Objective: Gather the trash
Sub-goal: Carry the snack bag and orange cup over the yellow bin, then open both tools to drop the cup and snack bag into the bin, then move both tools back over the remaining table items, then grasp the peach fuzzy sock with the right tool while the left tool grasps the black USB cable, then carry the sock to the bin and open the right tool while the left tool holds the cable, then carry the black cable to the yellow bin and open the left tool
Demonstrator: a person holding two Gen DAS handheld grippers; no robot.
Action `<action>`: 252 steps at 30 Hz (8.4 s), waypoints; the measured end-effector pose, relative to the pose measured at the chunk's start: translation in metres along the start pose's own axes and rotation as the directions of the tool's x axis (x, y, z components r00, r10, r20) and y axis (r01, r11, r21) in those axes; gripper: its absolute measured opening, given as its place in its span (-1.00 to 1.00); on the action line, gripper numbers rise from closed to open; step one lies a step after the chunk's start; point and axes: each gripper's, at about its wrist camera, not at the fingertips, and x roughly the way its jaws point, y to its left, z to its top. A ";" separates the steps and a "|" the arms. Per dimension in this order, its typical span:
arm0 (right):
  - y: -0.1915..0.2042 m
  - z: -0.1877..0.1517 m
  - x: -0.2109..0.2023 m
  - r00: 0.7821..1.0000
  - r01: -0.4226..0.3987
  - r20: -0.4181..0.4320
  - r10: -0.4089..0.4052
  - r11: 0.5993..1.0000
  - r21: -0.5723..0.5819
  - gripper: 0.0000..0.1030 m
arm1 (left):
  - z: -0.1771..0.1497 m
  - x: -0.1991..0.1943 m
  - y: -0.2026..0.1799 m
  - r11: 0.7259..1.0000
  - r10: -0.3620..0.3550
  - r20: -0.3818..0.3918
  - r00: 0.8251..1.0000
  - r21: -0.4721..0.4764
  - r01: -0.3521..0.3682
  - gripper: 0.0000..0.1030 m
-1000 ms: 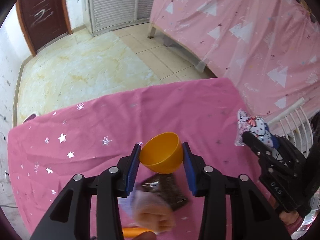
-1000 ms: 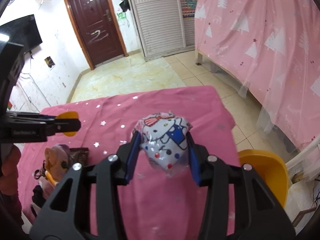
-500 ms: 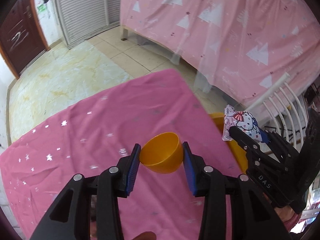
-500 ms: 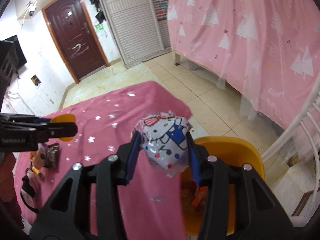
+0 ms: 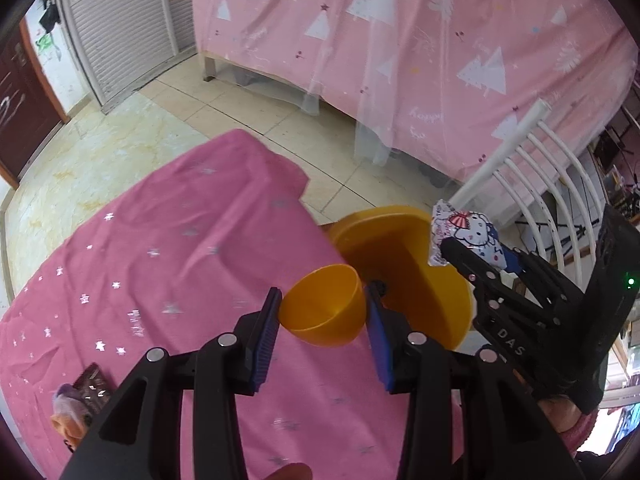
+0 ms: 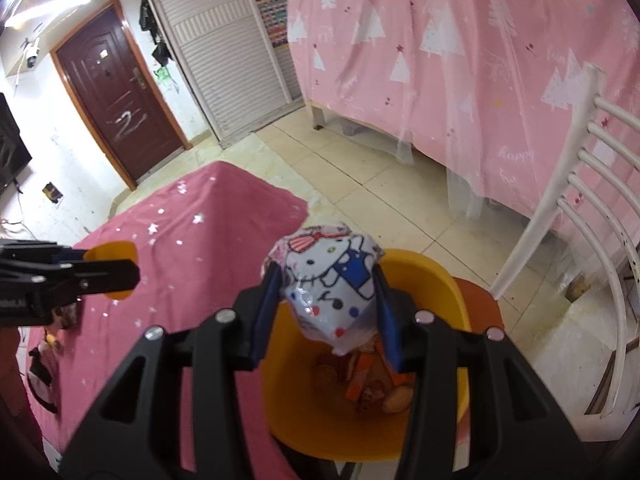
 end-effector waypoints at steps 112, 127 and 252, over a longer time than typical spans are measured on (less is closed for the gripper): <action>0.293 -0.054 -0.009 0.966 -0.256 -0.137 0.219 0.877 -0.406 0.48 | -0.196 -0.077 0.259 0.909 0.213 0.145 0.966 -0.392 -0.141 0.13; 0.322 -0.066 -0.008 0.963 -0.268 -0.130 0.234 0.843 -0.466 0.48 | -0.206 -0.067 0.240 0.909 0.278 0.158 0.947 -0.362 -0.207 -0.74; -0.005 -0.034 0.016 0.999 0.017 -0.028 -0.016 1.000 0.011 -0.08 | -0.144 -0.111 0.212 0.842 0.347 0.108 0.932 -0.473 -0.259 -0.78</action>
